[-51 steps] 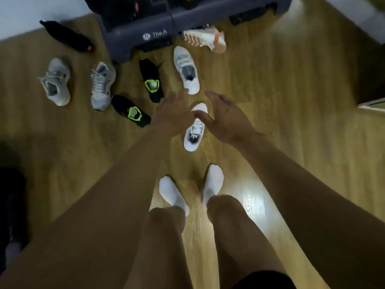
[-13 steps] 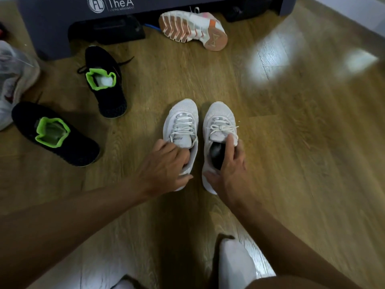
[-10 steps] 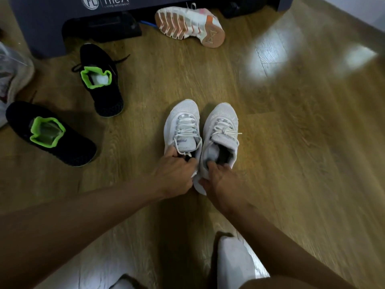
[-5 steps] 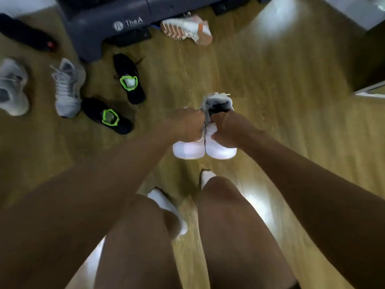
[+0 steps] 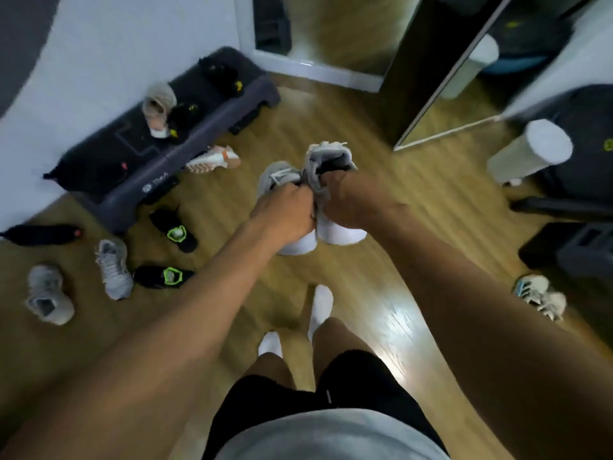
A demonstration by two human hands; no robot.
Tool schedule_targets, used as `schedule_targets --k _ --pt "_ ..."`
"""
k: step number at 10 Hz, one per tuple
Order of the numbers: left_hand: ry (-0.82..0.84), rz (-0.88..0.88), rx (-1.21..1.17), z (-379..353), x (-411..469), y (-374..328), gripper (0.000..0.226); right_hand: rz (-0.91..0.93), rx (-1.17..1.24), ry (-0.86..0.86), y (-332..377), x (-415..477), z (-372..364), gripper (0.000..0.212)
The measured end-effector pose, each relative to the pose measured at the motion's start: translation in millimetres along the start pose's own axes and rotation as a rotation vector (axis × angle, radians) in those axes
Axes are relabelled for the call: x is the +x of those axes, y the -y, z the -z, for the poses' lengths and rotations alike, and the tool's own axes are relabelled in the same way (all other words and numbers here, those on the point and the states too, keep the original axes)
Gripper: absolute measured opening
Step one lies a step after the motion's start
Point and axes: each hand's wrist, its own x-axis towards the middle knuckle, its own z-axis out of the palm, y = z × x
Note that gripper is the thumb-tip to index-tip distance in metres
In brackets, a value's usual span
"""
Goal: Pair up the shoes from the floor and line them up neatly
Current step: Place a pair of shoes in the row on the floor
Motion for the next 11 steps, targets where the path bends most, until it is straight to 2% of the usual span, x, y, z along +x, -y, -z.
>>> schedule_targets --k 2,3,4,5,6,7,8,9,11 --pt "0.075 -0.253 0.020 40 -2 -101 0.041 -0.227 0.041 -0.150 -56 -97 49 0.032" --pt "0.079 -0.358 0.125 39 1 -174 0.031 -0.185 -0.045 -0.253 -102 -146 54 0.046" --pt "0.068 -0.437 0.203 28 -11 -255 0.030 -0.410 -0.106 -0.329 -157 -207 52 0.041" --pt "0.053 -0.490 0.242 5 -22 -338 0.032 -0.407 -0.164 -0.518 -213 -271 44 0.058" --pt "0.050 -0.582 0.264 -36 -35 -420 0.029 -0.712 0.106 -0.425 -259 -354 41 0.027" --pt "0.076 -0.682 0.265 -76 -47 -493 0.023 -0.836 0.165 -0.325 -305 -417 25 0.025" --pt "0.117 -0.767 0.284 -109 -58 -556 0.026 -0.889 0.184 -0.381 -355 -474 2 0.023" --pt "0.162 -0.851 0.300 -143 -63 -617 0.027 -0.899 0.160 -0.377 -399 -517 -16 0.024" --pt "0.265 -0.945 0.346 -224 -35 -719 0.031 -1.052 0.237 -0.329 -499 -573 -52 0.022"
